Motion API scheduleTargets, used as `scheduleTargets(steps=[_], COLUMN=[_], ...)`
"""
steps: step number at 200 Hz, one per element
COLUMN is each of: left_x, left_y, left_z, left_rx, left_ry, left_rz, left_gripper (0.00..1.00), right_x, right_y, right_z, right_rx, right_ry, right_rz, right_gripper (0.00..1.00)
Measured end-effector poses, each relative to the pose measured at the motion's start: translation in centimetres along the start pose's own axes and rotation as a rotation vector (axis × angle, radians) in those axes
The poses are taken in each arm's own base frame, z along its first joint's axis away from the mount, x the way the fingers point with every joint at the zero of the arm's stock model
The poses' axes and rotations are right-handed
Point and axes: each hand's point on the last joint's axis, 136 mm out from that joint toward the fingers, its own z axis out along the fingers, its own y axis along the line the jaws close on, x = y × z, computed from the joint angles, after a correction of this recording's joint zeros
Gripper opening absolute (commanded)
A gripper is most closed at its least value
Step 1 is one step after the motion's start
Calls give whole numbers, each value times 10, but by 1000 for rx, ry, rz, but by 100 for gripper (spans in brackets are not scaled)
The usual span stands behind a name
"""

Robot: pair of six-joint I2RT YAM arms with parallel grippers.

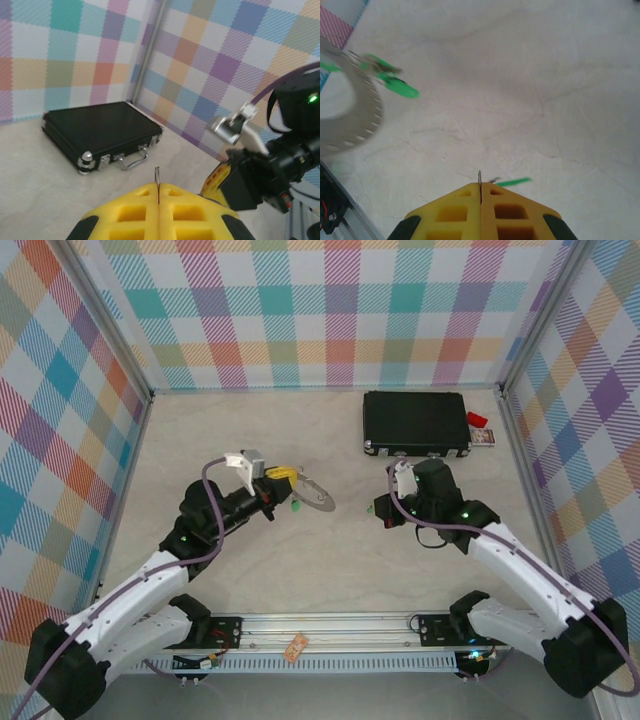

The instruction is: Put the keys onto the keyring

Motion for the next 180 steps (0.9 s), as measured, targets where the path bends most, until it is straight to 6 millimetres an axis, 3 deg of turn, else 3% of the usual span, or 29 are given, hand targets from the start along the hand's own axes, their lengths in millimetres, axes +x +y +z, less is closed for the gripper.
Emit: scheduleTargets(steps=[37, 73, 133, 180], left_x=[24, 44, 48, 43], left_y=[-1, -1, -8, -25], left_z=[21, 33, 43, 45], left_rx=[86, 139, 205, 273], left_ry=[64, 114, 118, 99], left_rz=[-11, -16, 14, 54], left_gripper=[0, 0, 0, 0], right_x=[-25, -40, -58, -58], right_y=[14, 22, 32, 43], right_z=[-26, -38, -43, -45], right_rx=[-21, -25, -28, -69], right_ry=[-144, -226, -309, -327], right_rz=[-147, -301, -491, -640], right_gripper=[0, 0, 0, 0])
